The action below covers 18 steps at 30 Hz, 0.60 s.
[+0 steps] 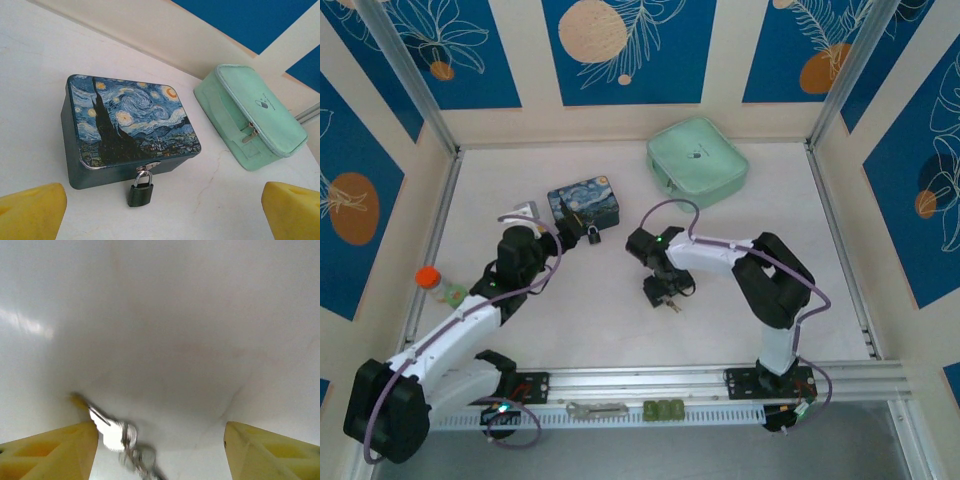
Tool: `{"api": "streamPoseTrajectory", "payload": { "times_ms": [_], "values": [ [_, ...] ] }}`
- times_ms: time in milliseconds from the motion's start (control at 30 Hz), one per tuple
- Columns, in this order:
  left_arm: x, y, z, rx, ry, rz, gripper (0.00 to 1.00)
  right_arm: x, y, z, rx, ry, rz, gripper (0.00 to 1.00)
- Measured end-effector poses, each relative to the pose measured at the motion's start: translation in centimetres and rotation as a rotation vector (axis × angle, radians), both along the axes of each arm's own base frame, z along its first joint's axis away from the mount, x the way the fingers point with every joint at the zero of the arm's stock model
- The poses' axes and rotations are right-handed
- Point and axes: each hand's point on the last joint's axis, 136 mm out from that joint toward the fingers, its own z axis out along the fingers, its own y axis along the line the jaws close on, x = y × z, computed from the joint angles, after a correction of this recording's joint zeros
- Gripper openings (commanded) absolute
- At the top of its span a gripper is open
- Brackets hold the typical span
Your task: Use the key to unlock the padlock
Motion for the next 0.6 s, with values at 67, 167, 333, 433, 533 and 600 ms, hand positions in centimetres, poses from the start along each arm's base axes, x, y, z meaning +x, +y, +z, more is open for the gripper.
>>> {"api": "streamPoseTrajectory", "payload": {
  "times_ms": [67, 167, 333, 433, 533, 600],
  "values": [
    [0.0, 0.0, 0.1, -0.001, -0.002, 0.000, 0.99, 2.4, 1.3, 0.2, 0.067, -0.047, -0.027, 0.68],
    [-0.1, 0.0, -0.1, 0.001, 0.007, -0.001, 0.99, 4.7, 2.5, 0.6, 0.149, -0.090, -0.055, 0.66],
    [-0.4, -0.1, 0.5, -0.025, -0.004, -0.005, 0.99, 4.1, 2.6, 0.0, 0.170, -0.070, -0.052, 0.66],
    [-0.5, -0.1, 0.8, -0.036, -0.009, -0.008, 0.99, 2.8, 2.6, 0.3, 0.172, -0.066, -0.040, 0.66],
    [-0.5, -0.3, 0.7, -0.039, -0.005, -0.017, 0.99, 0.5, 2.0, 0.7, 0.160, -0.037, -0.035, 0.65],
    [-0.5, -0.4, 0.6, -0.043, -0.001, -0.023, 0.99, -0.8, 1.6, 0.6, 0.148, -0.016, -0.037, 0.63]
  ]
}}
